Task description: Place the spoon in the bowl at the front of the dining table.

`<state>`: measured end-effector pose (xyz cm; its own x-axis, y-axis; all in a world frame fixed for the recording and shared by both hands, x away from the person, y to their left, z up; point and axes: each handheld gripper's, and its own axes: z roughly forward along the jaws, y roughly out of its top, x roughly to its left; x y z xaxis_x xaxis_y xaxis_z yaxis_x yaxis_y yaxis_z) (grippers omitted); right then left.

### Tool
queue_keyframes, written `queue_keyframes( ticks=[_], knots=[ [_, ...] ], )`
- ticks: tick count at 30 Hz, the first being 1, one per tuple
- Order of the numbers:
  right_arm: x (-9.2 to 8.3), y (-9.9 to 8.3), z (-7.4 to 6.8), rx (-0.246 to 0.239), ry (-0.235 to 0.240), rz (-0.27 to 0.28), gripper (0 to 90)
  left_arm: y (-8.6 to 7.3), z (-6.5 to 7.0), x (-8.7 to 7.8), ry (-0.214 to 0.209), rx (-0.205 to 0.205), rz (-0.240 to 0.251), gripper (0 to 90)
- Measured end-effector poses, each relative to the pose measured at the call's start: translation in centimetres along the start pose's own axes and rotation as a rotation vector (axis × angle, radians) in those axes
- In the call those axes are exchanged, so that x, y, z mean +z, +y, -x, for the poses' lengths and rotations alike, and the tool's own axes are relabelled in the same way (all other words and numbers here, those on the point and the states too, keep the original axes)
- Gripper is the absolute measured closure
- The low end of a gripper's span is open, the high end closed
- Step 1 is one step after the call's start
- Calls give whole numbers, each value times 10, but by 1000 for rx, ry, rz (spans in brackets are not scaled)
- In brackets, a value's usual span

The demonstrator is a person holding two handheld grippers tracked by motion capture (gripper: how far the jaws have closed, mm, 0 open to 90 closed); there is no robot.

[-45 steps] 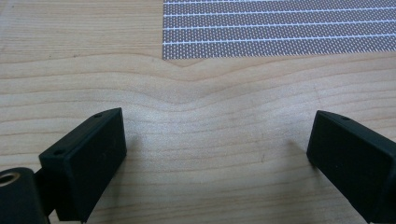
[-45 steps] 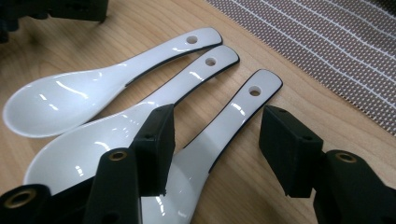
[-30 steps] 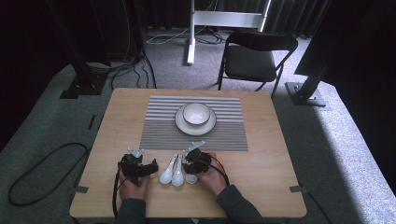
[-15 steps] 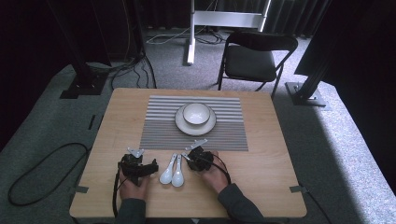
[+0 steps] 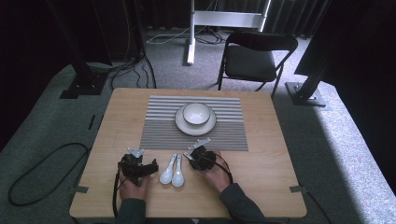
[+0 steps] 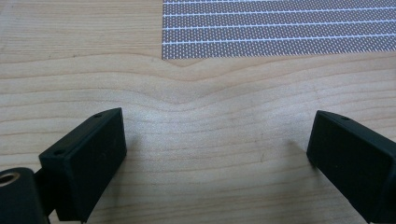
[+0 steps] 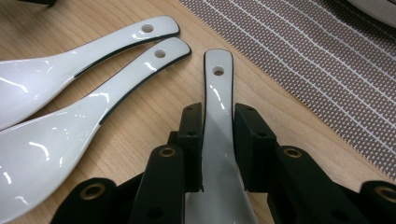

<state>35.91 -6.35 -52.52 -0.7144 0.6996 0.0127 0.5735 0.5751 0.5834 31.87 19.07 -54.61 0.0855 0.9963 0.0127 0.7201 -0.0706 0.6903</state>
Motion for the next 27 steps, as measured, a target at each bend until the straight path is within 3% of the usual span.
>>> queue_keyframes(
  ticks=[27],
  knots=[
    [-11, -2, 2, 11, 12, 46, 735, 0, 0, 0, 0, -1, 1, 50]
  ],
)
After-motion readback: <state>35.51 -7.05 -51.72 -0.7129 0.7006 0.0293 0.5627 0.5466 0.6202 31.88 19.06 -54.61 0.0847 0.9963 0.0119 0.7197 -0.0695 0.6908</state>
